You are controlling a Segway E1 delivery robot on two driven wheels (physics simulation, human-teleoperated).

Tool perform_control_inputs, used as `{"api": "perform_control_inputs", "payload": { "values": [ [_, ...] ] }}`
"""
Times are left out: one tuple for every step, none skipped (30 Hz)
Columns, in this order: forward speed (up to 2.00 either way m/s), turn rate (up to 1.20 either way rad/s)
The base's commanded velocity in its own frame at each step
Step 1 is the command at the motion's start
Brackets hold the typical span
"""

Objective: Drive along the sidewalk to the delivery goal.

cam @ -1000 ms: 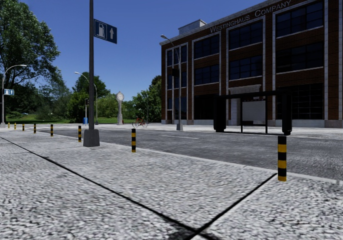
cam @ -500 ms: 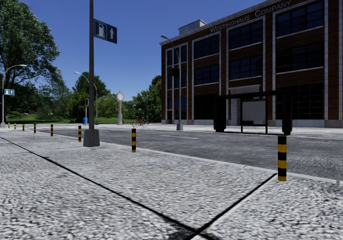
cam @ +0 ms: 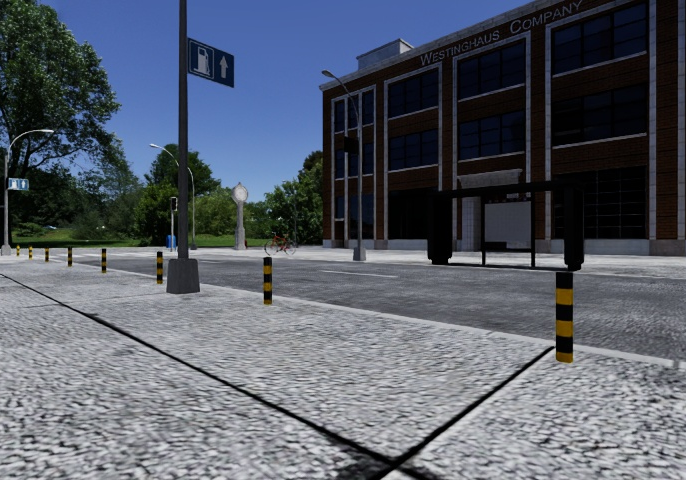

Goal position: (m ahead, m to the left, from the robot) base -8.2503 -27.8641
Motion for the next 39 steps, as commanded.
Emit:
{"api": "perform_control_inputs", "payload": {
  "values": [
    [0.00,0.06],
    [0.00,0.06],
    [0.00,0.06],
    [0.00,0.06],
    [0.00,0.06],
    [0.00,0.06],
    [0.00,0.06],
    [0.00,0.06],
    [0.00,0.05],
    [0.00,0.05],
    [0.00,0.05],
    [0.00,0.05],
    [0.00,0.05],
    [0.00,0.05],
    [0.00,0.05],
    [0.00,0.05],
    [0.00,0.00],
    [0.00,0.00],
    [0.00,0.00],
    [0.00,0.00],
    [0.00,0.00],
    [0.00,0.00],
    [0.00,0.00],
    [0.00,0.00],
    [0.00,0.00],
    [0.00,0.00],
    [0.00,0.00],
    [0.00,0.00],
    [0.00,0.00],
    [0.00,0.00],
    [0.00,0.00],
    [0.00,0.00],
    [0.00,0.00],
    [0.00,0.00],
    [0.00,0.00],
    [0.00,0.00],
    [0.00,0.00],
    [0.00,0.00],
    [0.00,0.00]
  ]
}}
